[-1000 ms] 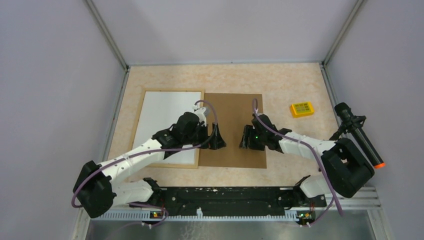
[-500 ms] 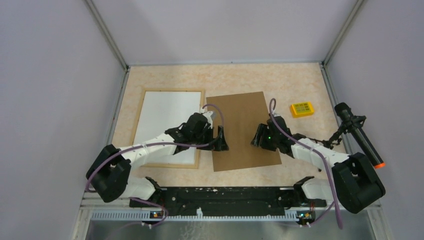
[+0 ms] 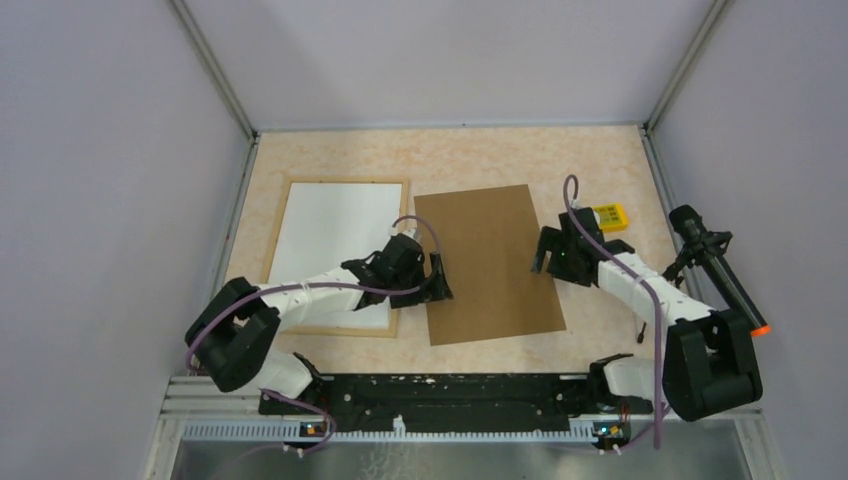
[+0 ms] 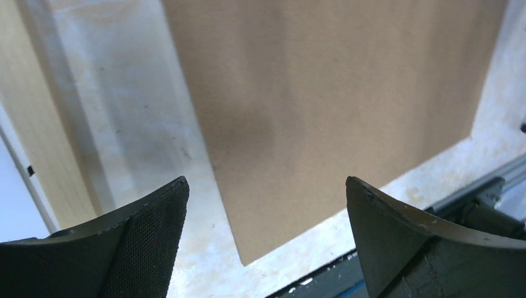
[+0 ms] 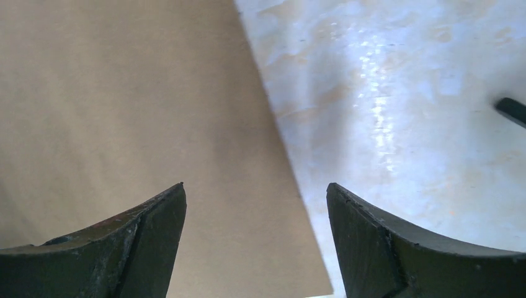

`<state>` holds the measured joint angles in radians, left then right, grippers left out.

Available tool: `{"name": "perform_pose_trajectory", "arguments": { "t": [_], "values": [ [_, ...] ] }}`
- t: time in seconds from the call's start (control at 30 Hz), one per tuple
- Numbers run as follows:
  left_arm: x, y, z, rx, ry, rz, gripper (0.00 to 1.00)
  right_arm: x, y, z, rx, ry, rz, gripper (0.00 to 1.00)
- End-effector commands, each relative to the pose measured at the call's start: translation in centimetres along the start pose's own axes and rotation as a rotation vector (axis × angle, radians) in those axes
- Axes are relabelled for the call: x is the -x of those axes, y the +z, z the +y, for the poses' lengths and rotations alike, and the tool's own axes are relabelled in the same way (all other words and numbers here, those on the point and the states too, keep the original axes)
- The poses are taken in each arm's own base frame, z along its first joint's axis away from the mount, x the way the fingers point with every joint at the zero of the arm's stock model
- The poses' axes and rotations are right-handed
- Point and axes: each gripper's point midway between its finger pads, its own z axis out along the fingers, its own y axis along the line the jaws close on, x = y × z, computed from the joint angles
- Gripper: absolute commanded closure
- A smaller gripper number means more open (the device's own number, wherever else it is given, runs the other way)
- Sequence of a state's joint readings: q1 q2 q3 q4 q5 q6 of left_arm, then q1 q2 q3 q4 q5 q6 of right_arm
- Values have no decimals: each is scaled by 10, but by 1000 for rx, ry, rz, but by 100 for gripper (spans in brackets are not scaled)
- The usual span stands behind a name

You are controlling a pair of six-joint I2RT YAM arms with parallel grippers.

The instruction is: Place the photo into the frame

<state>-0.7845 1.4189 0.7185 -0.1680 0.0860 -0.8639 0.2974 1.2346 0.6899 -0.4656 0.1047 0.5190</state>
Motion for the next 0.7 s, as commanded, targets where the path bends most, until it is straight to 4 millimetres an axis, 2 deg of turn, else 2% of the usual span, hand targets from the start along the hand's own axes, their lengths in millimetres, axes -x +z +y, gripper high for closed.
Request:
{"name": "perform_pose_trajectory", "arguments": {
  "t": [0.0,0.2,0.43,0.67],
  "values": [
    [13,11,2,69,-81,-41,1,15,2,-14,-51,-28,24,18],
    [9,26,4,114,-161,-3,1,7,15,-3,-2,-108,154,20],
    [6,36,10,188,-194,40,1,3,27,-6,-28,-191,256,21],
    [1,43,16,247,-218,79,1,-20,46,5,55,-208,373,19]
  ]
}}
